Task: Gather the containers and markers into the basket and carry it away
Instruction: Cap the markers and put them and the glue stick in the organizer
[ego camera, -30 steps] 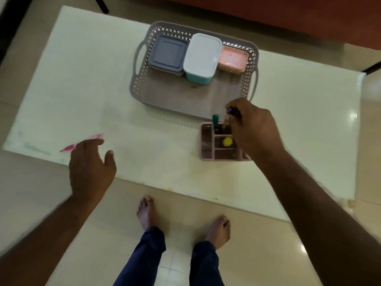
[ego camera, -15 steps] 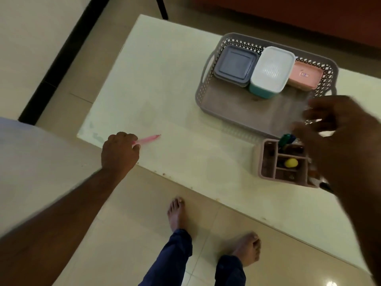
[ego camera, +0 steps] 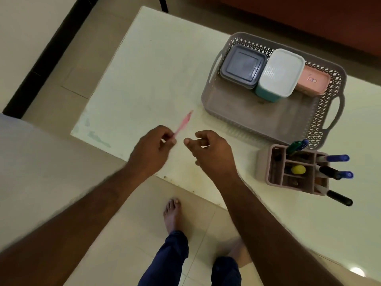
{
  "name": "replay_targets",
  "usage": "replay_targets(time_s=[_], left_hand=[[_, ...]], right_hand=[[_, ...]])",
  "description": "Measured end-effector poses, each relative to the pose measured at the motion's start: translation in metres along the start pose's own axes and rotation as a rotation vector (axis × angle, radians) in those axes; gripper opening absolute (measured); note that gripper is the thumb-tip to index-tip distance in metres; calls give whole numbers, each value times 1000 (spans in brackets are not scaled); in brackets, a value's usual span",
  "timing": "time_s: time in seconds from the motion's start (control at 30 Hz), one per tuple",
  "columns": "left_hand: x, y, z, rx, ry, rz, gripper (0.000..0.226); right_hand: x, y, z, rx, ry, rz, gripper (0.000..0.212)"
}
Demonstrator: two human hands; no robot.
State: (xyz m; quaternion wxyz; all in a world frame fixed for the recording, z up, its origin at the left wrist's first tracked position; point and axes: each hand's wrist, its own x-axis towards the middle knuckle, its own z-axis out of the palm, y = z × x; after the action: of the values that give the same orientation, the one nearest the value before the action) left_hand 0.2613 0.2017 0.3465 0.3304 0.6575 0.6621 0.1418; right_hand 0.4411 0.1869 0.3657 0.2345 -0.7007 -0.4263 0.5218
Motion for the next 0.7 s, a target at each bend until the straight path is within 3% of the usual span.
replay_targets(time_s=[0.2,0.3,0.43,0.6,0.7], left_hand=[[-23,88,23,-277,-65,89,13],[-30,120,39,-403,-113,57,13],[-36,154,60,-396,-121,104,9],[-48,185,81,-397,-181,234,26],[-46,182,94,-361,-116,113,40]], right_hand=[[-25,4,-54,340,108,-10,12],[-40,8,-82,391,132,-22,11],[-58,11,-118,439,182,-8,10],[-72,20,-169,376,362,-53,8],[-78,28,-203,279,471,-149,7]])
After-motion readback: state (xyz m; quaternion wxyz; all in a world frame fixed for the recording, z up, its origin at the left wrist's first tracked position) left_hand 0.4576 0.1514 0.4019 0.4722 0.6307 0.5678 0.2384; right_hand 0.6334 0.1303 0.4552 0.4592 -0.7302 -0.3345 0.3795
